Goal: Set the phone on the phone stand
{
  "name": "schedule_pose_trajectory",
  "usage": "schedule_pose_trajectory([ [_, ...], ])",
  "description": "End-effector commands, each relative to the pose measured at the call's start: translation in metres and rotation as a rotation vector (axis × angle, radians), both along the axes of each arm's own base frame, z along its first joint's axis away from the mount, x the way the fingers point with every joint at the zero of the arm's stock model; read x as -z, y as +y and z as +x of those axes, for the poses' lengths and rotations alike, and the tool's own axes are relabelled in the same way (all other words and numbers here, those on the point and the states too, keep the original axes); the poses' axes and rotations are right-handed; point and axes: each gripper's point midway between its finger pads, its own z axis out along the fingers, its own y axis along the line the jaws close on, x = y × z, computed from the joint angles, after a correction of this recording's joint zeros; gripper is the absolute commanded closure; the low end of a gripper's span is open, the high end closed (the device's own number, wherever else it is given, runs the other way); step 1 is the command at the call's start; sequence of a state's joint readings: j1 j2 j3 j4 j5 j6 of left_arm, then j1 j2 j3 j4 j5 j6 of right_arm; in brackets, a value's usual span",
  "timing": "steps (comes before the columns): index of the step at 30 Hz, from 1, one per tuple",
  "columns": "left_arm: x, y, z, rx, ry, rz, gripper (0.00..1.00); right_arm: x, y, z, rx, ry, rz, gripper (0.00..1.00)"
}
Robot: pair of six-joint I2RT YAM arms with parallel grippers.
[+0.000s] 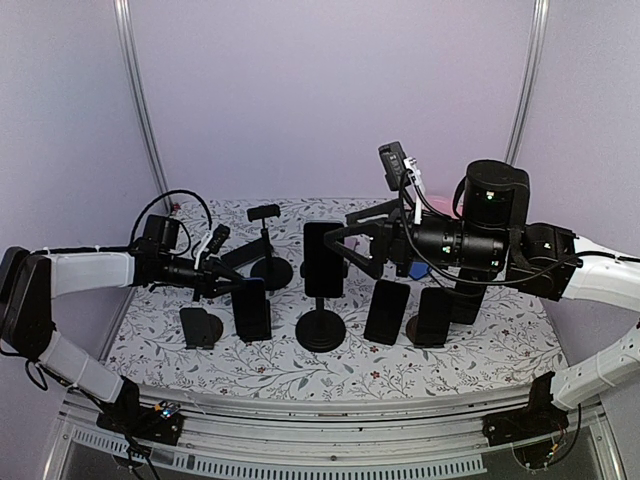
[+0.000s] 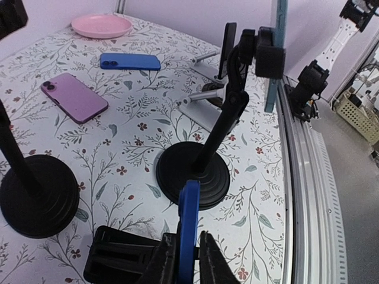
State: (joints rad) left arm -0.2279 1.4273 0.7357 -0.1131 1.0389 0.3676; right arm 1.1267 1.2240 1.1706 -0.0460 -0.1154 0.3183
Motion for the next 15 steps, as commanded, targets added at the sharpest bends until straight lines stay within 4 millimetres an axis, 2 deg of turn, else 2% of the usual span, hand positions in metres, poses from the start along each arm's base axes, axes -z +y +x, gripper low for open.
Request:
schedule_pose_trajectory([
  [1, -0.002, 0.002, 0.005, -0.01, -0.022, -0.014, 0.83, -0.004, -0.001, -0.005, -0.016, 0.006, 0.007, 0.14],
  [8, -0.003, 0.002, 0.005, -0.011, -0.019, -0.016, 0.75, -0.005, 0.0, -0.005, -0.019, 0.007, 0.008, 0.14],
  [14, -0.012, 0.002, 0.005, -0.016, -0.042, -0.021, 0.69, -0.007, -0.001, -0.003, -0.011, 0.005, 0.01, 0.14],
  [15, -0.014, 0.002, 0.006, -0.02, -0.049, -0.021, 0.6, -0.007, -0.002, -0.004, -0.009, 0.003, 0.01, 0.14],
])
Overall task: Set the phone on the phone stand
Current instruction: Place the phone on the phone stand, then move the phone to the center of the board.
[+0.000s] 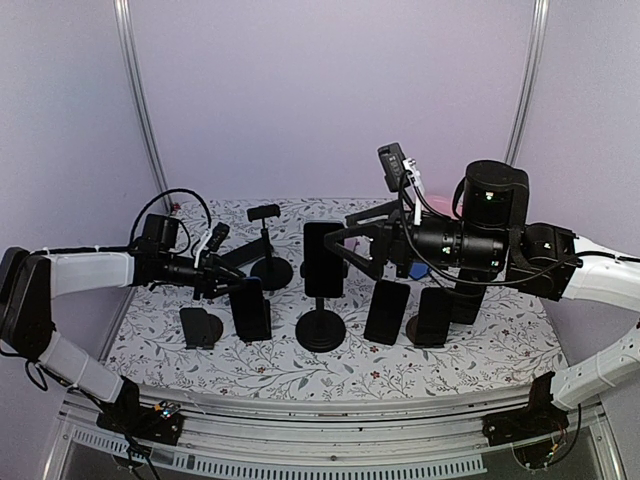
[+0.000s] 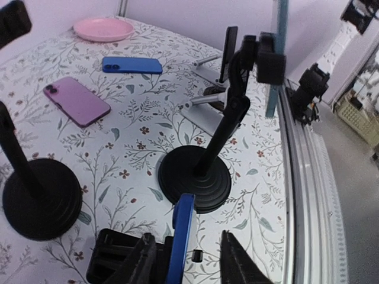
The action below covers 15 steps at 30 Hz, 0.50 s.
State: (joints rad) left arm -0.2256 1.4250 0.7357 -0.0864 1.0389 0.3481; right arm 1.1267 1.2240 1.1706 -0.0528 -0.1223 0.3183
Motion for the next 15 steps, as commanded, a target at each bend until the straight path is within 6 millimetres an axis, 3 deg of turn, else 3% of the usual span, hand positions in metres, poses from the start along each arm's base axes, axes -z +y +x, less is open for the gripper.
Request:
schedule_pose_trajectory([
  [1, -0.013, 0.003, 0.004, -0.018, -0.045, -0.011, 0.52, -0.009, -0.002, -0.001, 0.004, 0.001, 0.016, 0.13],
  [2, -0.015, 0.002, 0.004, -0.02, -0.049, -0.013, 0.44, -0.009, -0.003, -0.001, 0.008, 0.003, 0.016, 0.13],
  [3, -0.018, 0.002, 0.005, -0.021, -0.053, -0.015, 0.11, -0.009, -0.003, 0.0, 0.012, 0.004, 0.014, 0.13],
  [4, -0.021, 0.001, 0.004, -0.02, -0.059, -0.017, 0.04, -0.008, -0.003, 0.001, 0.017, 0.006, 0.014, 0.13],
  [15, -0.048, -0.002, 0.02, -0.098, -0.037, -0.006, 0.03, -0.012, -0.011, 0.012, 0.099, 0.022, 0.024, 0.01],
])
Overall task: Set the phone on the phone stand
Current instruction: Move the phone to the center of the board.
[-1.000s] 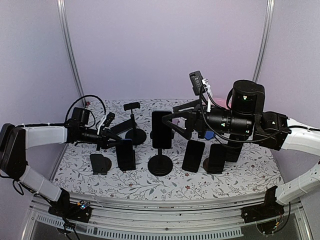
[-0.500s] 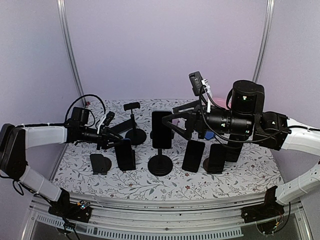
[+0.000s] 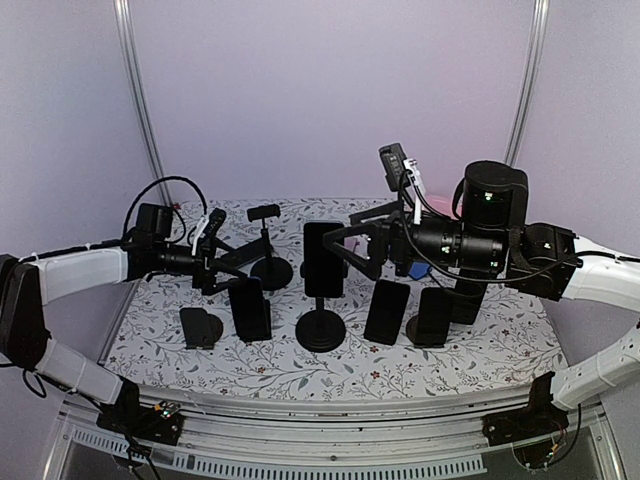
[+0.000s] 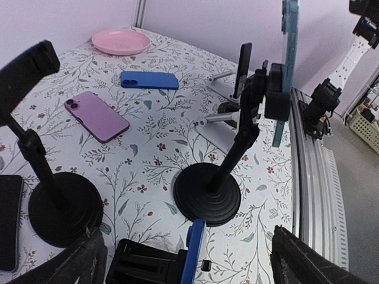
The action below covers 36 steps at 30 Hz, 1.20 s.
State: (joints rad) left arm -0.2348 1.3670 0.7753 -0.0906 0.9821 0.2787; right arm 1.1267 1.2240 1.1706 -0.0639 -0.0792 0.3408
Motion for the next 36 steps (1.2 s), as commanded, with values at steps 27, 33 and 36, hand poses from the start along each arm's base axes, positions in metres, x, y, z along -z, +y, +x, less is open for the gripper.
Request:
schedule_pose_trajectory([
  [27, -0.063, 0.066, 0.046, -0.729, 0.312, -0.024, 0.03, 0.033, -0.116, 0.116, 0.431, 0.123, -0.073, 0.01],
  [33, -0.048, 0.073, 0.047, -0.782, 0.41, -0.055, 0.03, 0.06, -0.134, 0.157, 0.489, 0.182, -0.12, 0.01],
  [36, -0.045, 0.087, 0.052, -0.852, 0.382, -0.039, 0.03, 0.077, -0.149, 0.184, 0.535, 0.223, -0.156, 0.01],
])
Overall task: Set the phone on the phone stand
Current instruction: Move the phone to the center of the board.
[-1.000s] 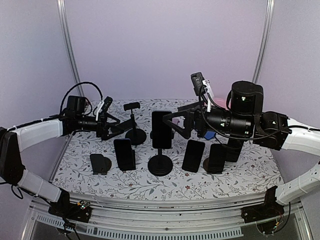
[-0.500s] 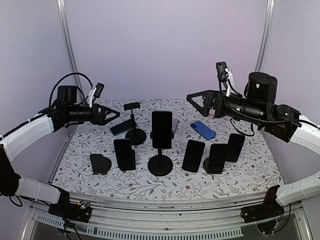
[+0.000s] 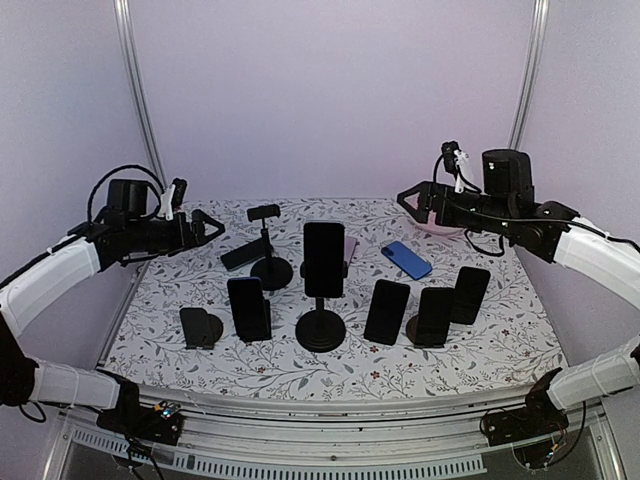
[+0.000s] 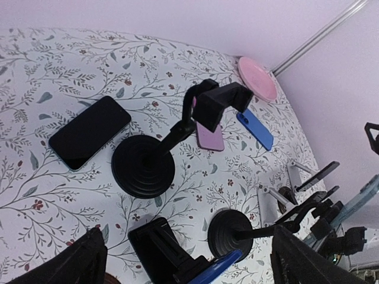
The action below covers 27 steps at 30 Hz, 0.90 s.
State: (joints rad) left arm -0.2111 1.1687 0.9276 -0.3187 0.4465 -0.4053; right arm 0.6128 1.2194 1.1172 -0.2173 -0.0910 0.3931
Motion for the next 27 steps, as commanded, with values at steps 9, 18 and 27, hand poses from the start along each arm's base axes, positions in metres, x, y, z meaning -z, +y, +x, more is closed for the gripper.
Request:
schedule_pose_trajectory([
  [9, 0.002, 0.025, -0.01, -0.04, -0.051, 0.047, 0.03, 0.085, -0.058, 0.104, 0.171, 0.209, -0.19, 0.01],
  [18, -0.031, 0.03, -0.043, -0.044, -0.168, 0.019, 0.03, 0.16, -0.063, 0.147, 0.158, 0.337, -0.34, 0.01],
  [27, -0.075, 0.016, -0.051, 0.034, -0.331, -0.084, 0.03, 0.219, -0.061, 0.167, 0.104, 0.414, -0.49, 0.01],
])
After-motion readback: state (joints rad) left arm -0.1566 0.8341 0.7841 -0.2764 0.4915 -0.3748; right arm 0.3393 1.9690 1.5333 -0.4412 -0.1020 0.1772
